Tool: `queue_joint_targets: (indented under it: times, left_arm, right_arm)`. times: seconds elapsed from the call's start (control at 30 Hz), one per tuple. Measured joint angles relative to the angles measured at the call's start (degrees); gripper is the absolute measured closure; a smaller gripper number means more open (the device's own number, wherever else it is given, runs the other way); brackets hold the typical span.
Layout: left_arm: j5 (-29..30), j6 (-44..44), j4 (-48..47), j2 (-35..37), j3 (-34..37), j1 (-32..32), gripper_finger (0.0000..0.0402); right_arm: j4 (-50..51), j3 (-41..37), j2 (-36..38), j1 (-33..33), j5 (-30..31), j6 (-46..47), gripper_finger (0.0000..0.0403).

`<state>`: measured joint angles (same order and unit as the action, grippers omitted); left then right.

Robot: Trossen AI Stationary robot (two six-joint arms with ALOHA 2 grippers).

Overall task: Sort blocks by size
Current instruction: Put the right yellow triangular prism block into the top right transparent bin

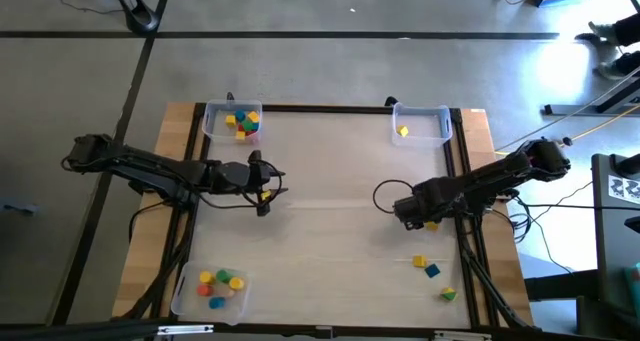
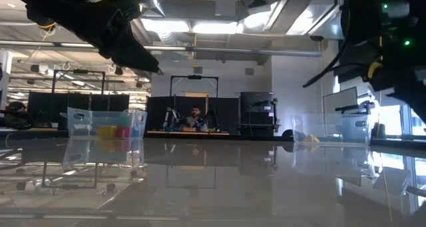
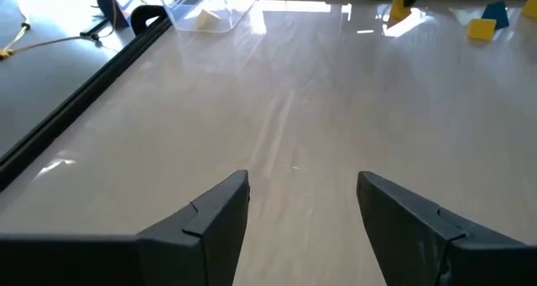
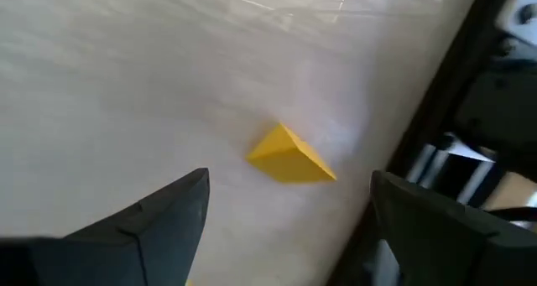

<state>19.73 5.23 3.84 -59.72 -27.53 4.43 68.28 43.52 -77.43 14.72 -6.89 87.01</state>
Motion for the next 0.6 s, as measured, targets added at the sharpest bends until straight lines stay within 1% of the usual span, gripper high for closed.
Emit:
queue_joint_targets:
  times: [0.13,0.23,0.4,0.5,0.6]
  left_arm:
    - [0.0,-0.6,-0.1,0.0,0.0,0.0,0.0192]
    - [0.0,-1.3,-0.1,0.0,0.0,0.0,0.0192]
    - [0.0,-1.7,-0.1,0.0,0.0,0.0,0.0192]
    - [0.0,-1.8,-0.1,0.0,0.0,0.0,0.0192]
    - [0.0,-1.8,0.0,0.0,0.0,-0.2,0.0192]
  right_arm:
    - [-4.0,-2.5,0.0,1.1,1.2,4.8,0.0075]
    - [-5.3,-4.5,0.0,2.4,2.4,8.3,0.0075]
    - [-8.9,-8.0,0.0,4.6,1.3,13.2,0.0075]
    - [-12.1,-9.6,0.2,5.3,1.8,14.7,0.0077]
    - [-13.3,-10.0,0.2,5.3,1.9,14.8,0.0093]
